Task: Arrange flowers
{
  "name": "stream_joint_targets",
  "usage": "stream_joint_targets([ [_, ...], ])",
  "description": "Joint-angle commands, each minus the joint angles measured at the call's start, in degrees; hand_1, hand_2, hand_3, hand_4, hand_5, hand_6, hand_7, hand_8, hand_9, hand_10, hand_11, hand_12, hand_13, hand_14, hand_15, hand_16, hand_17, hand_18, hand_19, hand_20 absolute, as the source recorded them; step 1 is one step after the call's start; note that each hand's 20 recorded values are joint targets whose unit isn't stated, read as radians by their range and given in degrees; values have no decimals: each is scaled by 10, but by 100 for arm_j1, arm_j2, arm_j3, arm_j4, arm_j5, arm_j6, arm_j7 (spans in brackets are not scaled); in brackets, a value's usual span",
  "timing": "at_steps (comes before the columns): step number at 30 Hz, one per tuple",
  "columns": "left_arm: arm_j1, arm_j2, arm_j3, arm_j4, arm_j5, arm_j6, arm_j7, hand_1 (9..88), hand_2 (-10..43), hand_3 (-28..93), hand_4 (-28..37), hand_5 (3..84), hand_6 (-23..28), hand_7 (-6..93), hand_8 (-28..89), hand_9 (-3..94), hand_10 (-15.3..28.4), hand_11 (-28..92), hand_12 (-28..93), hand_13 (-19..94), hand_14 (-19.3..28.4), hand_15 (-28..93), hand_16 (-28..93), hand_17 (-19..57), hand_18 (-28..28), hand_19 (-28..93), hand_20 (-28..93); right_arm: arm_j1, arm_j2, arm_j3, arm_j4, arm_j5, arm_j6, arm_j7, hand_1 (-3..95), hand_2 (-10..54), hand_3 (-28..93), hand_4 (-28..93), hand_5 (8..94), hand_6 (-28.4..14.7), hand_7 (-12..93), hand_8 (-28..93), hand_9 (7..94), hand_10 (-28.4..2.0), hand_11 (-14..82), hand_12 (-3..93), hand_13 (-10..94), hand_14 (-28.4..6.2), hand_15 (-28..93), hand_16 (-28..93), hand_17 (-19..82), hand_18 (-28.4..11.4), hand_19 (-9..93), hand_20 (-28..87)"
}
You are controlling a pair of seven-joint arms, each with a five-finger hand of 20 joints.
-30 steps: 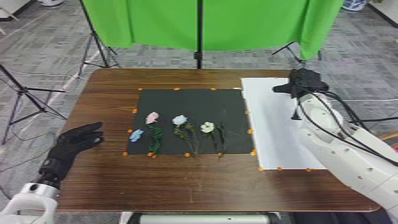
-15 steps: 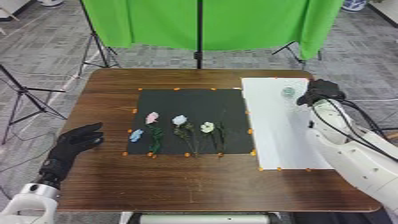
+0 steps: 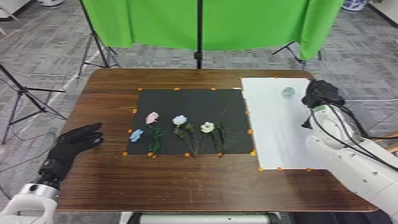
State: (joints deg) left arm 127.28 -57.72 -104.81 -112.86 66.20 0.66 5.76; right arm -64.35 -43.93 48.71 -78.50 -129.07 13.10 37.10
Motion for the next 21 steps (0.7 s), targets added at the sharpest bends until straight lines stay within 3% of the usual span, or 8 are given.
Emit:
stream_joint_targets([
  [1,76,5,-33,-10,6,-102,-102,405,-95,636,-83,433,49,123,-64,441,131,202,109,392,173,220,-18,86,128,87,182,301,66,41,-1256,416,767,-271,610,-95,583,-181,820,-13,207,133,899,-86,266,443,912,-17,700,367,665,-161,932,671],
  [8,-14,21,31,24,8,-151,-107,404,-95,636,-83,433,49,124,-64,441,131,201,109,392,174,219,-19,86,128,87,182,555,-436,-510,-1931,1462,614,-750,609,-95,584,-177,824,-12,206,138,902,-85,271,442,914,-15,700,372,670,-158,932,674],
  [17,-63,22,60,60,-2,-186,-105,404,-95,635,-83,433,49,124,-65,441,132,202,109,393,174,220,-18,86,128,88,182,542,-969,-1120,-1898,1863,55,-978,604,-95,586,-171,823,-11,206,144,899,-90,287,444,914,-15,697,378,671,-158,932,676],
  [21,-49,0,53,63,-14,-187,-115,400,-95,637,-83,432,49,123,-64,441,132,201,109,392,174,220,-18,86,128,88,182,446,-1052,-1102,-1860,2216,-220,-968,593,-95,588,-166,821,-10,208,142,878,-94,370,422,911,-17,700,379,669,-158,932,676],
])
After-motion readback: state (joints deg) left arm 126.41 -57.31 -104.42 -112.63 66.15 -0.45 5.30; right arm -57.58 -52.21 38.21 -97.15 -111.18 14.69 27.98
